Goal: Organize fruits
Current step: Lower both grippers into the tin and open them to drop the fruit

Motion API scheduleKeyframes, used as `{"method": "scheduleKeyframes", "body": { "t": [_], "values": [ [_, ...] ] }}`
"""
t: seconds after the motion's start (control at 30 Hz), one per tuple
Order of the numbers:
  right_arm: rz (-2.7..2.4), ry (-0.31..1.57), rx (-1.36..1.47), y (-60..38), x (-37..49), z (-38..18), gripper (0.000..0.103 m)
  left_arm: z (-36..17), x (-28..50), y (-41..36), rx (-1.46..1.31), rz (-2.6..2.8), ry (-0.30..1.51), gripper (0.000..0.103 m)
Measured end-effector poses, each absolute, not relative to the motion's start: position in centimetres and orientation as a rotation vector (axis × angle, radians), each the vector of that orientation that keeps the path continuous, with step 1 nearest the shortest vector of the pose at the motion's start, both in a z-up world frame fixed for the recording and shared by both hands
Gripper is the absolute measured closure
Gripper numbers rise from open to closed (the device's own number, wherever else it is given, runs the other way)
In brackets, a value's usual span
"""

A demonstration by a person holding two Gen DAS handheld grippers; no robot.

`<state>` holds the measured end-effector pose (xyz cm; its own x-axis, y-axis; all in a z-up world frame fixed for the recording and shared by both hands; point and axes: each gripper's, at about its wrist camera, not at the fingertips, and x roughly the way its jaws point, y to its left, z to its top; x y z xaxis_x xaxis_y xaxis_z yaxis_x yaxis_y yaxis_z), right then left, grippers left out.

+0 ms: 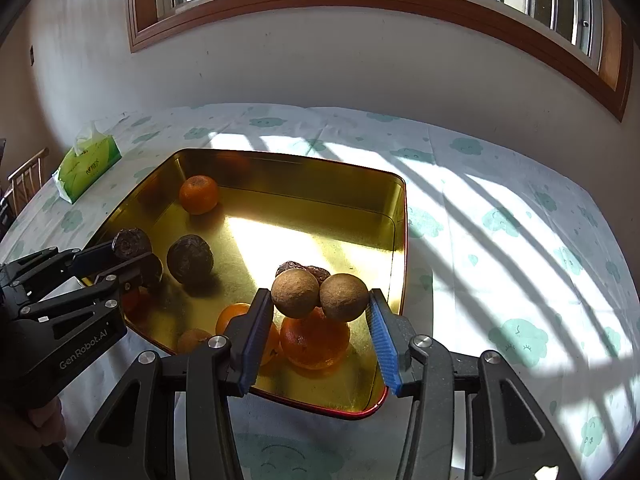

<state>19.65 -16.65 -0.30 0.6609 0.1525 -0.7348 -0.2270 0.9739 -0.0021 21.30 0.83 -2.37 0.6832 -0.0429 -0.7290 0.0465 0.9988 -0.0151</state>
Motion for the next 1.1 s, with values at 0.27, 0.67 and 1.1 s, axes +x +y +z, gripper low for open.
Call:
{"method": "scheduleKeyframes", "body": {
  "t": [0.27, 0.67, 1.1],
  "values": [
    [0.224, 0.826, -0.095, -16.4, 19.8, -0.5, 0.057, -2.4, 21.4, 0.8, 0.003, -0.052, 0.819, 0.066],
    [0.212, 0.817, -0.094, -16.3, 19.7, -0.4, 0.047, -1.8, 20.8, 0.8, 0.009, -0.057, 0.795, 0.050],
    [0.203, 0.793, -0.080, -16.6, 17.5, 1.2, 0.043, 0.1, 18.1, 0.7, 0.003, -0.046, 0.766, 0.050]
  ]
}}
